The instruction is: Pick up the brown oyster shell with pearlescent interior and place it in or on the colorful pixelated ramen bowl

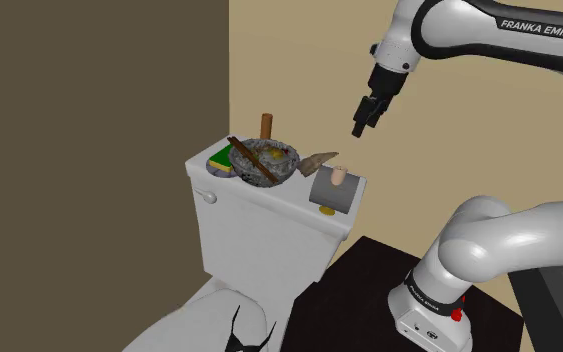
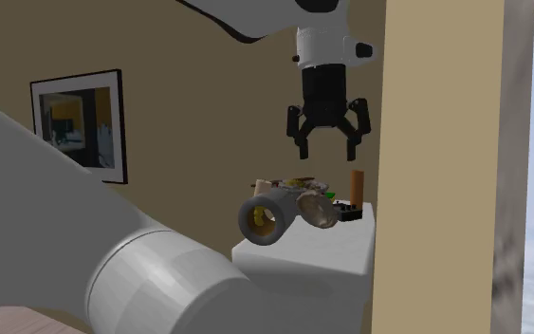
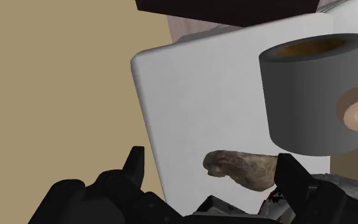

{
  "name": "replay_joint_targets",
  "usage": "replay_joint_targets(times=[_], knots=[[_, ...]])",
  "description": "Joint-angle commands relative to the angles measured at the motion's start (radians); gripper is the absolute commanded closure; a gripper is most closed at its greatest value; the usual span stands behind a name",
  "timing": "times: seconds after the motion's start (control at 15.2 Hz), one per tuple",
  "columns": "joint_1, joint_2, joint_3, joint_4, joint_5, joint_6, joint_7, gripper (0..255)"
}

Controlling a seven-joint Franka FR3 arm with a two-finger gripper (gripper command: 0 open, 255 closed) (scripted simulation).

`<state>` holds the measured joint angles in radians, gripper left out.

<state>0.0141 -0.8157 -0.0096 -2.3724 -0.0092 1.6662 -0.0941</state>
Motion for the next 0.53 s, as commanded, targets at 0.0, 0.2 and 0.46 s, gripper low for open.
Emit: replay_joint_targets(times=[0.0, 0.2, 0.46], knots=[[0.0, 0.0, 0.0, 0.0, 0.0, 0.0, 0.0, 0], [0.028, 0.115, 0.13, 0.051, -0.094, 0.01, 0.011, 0], [0.051, 0.272, 0.302, 0.103, -0.244, 0.011, 0.044, 0]])
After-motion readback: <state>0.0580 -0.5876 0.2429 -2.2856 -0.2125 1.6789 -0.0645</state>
